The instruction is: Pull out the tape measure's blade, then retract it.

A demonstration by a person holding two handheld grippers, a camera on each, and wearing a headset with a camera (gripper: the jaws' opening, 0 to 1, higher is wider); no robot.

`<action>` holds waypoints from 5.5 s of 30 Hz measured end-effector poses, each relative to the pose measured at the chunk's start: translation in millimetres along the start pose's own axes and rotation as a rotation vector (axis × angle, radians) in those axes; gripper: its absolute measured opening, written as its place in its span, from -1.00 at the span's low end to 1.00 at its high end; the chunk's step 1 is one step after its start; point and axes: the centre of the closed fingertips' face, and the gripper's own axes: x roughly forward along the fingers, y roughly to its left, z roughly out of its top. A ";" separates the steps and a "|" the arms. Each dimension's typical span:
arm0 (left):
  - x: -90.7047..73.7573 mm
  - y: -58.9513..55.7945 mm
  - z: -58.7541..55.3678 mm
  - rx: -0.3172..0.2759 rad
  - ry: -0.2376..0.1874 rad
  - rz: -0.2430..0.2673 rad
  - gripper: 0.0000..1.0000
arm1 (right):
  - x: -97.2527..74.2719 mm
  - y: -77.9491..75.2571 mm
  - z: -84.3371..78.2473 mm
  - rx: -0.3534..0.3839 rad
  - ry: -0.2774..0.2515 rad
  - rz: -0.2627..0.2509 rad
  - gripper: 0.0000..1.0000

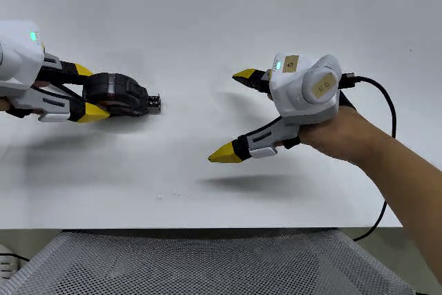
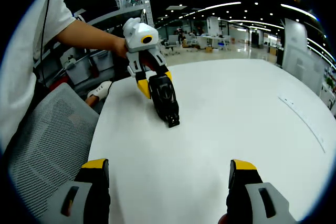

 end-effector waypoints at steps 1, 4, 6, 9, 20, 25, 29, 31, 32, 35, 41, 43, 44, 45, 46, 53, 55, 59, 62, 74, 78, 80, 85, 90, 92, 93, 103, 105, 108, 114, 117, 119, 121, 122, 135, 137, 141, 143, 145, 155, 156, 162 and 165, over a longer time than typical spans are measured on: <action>0.3 -0.1 -0.2 0.005 0.002 -0.001 -0.41 | 0.3 -0.3 0.0 -0.001 0.000 0.000 0.87; 1.5 -1.6 -1.4 0.021 0.009 -0.009 -0.45 | 1.9 -0.4 0.2 -0.001 -0.002 0.004 0.86; 1.5 -1.3 -1.8 0.026 0.011 -0.008 -0.45 | 2.9 -0.5 0.4 -0.004 -0.003 0.004 0.85; 1.5 -1.8 -1.8 0.032 0.015 -0.013 -0.45 | 4.6 -1.4 0.5 -0.008 -0.003 0.003 0.84; 2.2 -4.7 -2.2 0.089 0.050 -0.029 -0.48 | 14.3 -0.3 5.6 -0.013 -0.019 0.016 0.70; 2.1 -4.9 -1.8 0.106 0.055 -0.032 -0.49 | 22.5 1.6 10.3 -0.027 -0.029 0.019 0.66; 2.2 -5.1 -1.4 0.112 0.061 -0.045 -0.49 | 27.8 -0.9 16.1 -0.036 -0.042 0.011 0.62; 2.1 -5.4 -1.4 0.116 0.063 -0.050 -0.49 | 30.2 -1.7 18.1 -0.040 -0.045 0.011 0.58; 1.5 -6.0 -1.0 0.115 0.064 -0.052 -0.49 | 31.6 -1.6 18.5 -0.041 -0.046 0.012 0.56; 1.3 -5.8 -0.7 0.112 0.066 -0.056 -0.49 | 37.1 -2.8 19.4 -0.058 -0.043 0.011 0.51; 1.2 -5.5 -0.8 0.098 0.066 -0.054 -0.49 | 46.3 -2.4 24.6 -0.057 -0.061 0.017 0.43; 1.3 -5.4 -0.8 0.100 0.069 -0.054 -0.49 | 51.0 -0.9 25.7 -0.072 -0.060 0.024 0.38; 1.3 -5.4 -0.9 0.099 0.070 -0.055 -0.49 | 53.7 -0.9 25.3 -0.082 -0.057 0.027 0.36; 1.4 -5.2 -0.9 0.100 0.071 -0.056 -0.49 | 55.4 -1.7 25.0 -0.087 -0.055 0.028 0.32; 1.4 -5.0 -1.1 0.099 0.072 -0.056 -0.49 | 56.6 -2.5 24.9 -0.087 -0.055 0.029 0.29; 1.2 -4.6 -1.7 0.089 0.077 -0.060 -0.49 | 67.9 -8.4 28.0 -0.098 -0.073 0.027 0.07; 1.2 -4.3 -1.7 0.087 0.078 -0.061 -0.49 | 72.0 -8.7 29.2 -0.101 -0.075 0.032 0.03; 1.5 -3.6 -1.7 0.081 0.079 -0.062 -0.49 | 79.3 -9.2 31.8 -0.118 -0.081 0.038 -0.06; 1.8 -3.2 -1.6 0.079 0.078 -0.064 -0.48 | 82.9 -8.3 34.2 -0.122 -0.089 0.048 -0.14; 2.7 -3.0 -1.6 0.080 0.081 -0.065 -0.48 | 97.3 -4.8 38.5 -0.184 -0.100 0.075 -0.47; 2.8 -2.5 -1.8 0.079 0.081 -0.066 -0.48 | 100.4 -4.7 39.7 -0.190 -0.104 0.079 -0.52; 2.7 -2.4 -1.9 0.080 0.081 -0.066 -0.48 | 102.4 -4.8 40.2 -0.190 -0.107 0.081 -0.53; 2.3 -2.3 -2.0 0.080 0.083 -0.067 -0.49 | 105.9 -5.1 40.4 -0.188 -0.116 0.084 -0.59; 2.0 -2.2 -2.4 0.079 0.082 -0.065 -0.48 | 109.3 -4.0 39.8 -0.203 -0.116 0.085 -0.66; 2.0 -2.2 -2.4 0.079 0.082 -0.066 -0.48 | 109.4 -4.1 39.8 -0.201 -0.117 0.087 -0.69; 2.0 -2.2 -2.5 0.080 0.082 -0.066 -0.48 | 109.6 -4.1 40.0 -0.199 -0.117 0.087 -0.70; 1.8 -2.4 -2.6 0.082 0.084 -0.064 -0.49 | 111.8 -6.1 41.0 -0.210 -0.121 0.092 -0.76; 1.7 -2.7 -2.5 0.082 0.085 -0.063 -0.49 | 111.7 -5.9 41.8 -0.206 -0.119 0.093 -0.76; 1.7 -2.9 -2.2 0.081 0.085 -0.063 -0.49 | 111.6 -5.6 42.7 -0.212 -0.118 0.091 -0.77; 1.9 -3.0 -2.1 0.088 0.083 -0.062 -0.49 | 112.3 -6.7 42.9 -0.201 -0.121 0.090 -0.79; 2.0 -2.9 -2.0 0.088 0.082 -0.062 -0.50 | 112.9 -7.2 42.7 -0.201 -0.123 0.089 -0.79; 2.1 -2.8 -1.9 0.088 0.079 -0.061 -0.50 | 113.1 -7.7 42.3 -0.206 -0.124 0.087 -0.80; 2.0 -3.1 -2.0 0.090 0.076 -0.061 -0.50 | 112.6 -7.2 42.5 -0.208 -0.124 0.084 -0.80; 2.0 -3.1 -2.0 0.089 0.075 -0.061 -0.50 | 112.6 -7.3 42.7 -0.209 -0.124 0.083 -0.80; 1.8 -3.0 -1.9 0.097 0.076 -0.064 -0.50 | 108.9 -3.9 42.7 -0.226 -0.121 0.083 -0.81; 1.7 -3.0 -2.0 0.094 0.073 -0.063 -0.50 | 108.4 -3.6 42.5 -0.230 -0.119 0.081 -0.81; 1.5 -3.0 -2.1 0.093 0.071 -0.063 -0.50 | 106.0 -4.6 41.0 -0.235 -0.113 0.077 -0.81; 1.5 -3.4 -2.0 0.098 0.071 -0.063 -0.50 | 103.7 -5.3 39.2 -0.237 -0.111 0.077 -0.81; 1.4 -3.6 -2.1 0.099 0.073 -0.062 -0.50 | 101.6 -5.7 37.5 -0.244 -0.106 0.074 -0.81; 1.0 -4.9 -2.3 0.095 0.073 -0.063 -0.50 | 93.1 -9.2 28.8 -0.239 -0.098 0.063 -0.81; 0.9 -4.9 -2.2 0.096 0.073 -0.063 -0.50 | 92.4 -9.4 28.0 -0.237 -0.097 0.062 -0.81; 0.6 -5.4 -1.6 0.092 0.073 -0.061 -0.50 | 91.7 -11.2 26.7 -0.236 -0.097 0.058 -0.81; 0.5 -5.7 -1.5 0.091 0.072 -0.060 -0.50 | 91.4 -11.1 26.5 -0.241 -0.094 0.058 -0.81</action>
